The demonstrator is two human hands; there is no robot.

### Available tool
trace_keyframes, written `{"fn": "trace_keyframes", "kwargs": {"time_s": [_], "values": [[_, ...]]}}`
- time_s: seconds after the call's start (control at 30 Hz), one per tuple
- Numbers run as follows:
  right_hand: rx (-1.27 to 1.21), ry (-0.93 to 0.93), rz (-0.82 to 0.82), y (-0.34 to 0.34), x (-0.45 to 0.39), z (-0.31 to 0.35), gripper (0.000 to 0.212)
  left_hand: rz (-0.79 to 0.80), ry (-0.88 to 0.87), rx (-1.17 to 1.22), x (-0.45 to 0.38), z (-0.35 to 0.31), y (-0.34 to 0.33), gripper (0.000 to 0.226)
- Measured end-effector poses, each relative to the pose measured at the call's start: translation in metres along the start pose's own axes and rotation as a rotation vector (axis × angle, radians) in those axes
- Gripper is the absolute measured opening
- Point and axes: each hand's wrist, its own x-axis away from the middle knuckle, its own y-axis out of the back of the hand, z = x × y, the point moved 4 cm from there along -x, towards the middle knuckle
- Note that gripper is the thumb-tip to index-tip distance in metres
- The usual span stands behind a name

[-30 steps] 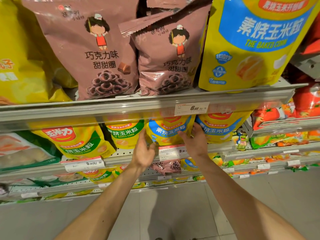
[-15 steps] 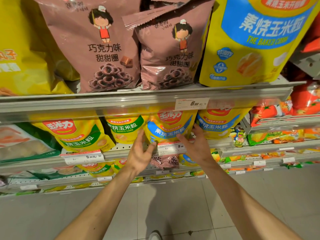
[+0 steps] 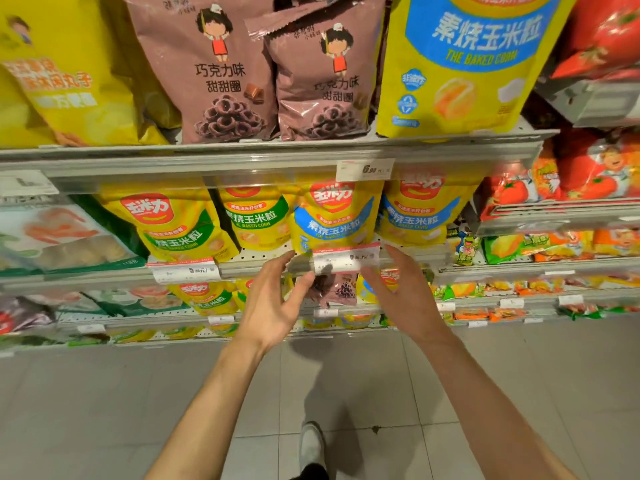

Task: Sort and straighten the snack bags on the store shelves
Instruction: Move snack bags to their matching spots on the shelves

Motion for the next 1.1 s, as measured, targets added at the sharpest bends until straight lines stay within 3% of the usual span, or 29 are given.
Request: {"fn": "trace_keyframes", "kwargs": {"time_s": [0.17,0.33,0.63,0.87,1.1], "values": [[-0.07,0.036,0.002,0.036,0.061,-0.001,0.045,-0.067,-0.009,-0.008,0.07,-0.034,-0.011,0.061],[-0.111,0.019,-0.024,0.07,0.119,-0.025,0.068,-0.147,0.036,0.007,0.144,-0.058,-0.027,0.06],[0.004,-0.045,-0.019,0.081,0.154,-0.061,0.062,-0.161,0.079,-0.061,0.175,-0.05,-0.034,0.057],[0.06,0.0,-0.104,-0.006,0.103,-0.117,0.064,-0.171,0.043,-0.074,0.106,0.052,-0.077,0.057],[0.06,0.111,-0.204,-0.143,0.033,-0.248,0.066,-0.275,-0.105,-0.104,0.023,0.206,-0.172,0.046]]}}
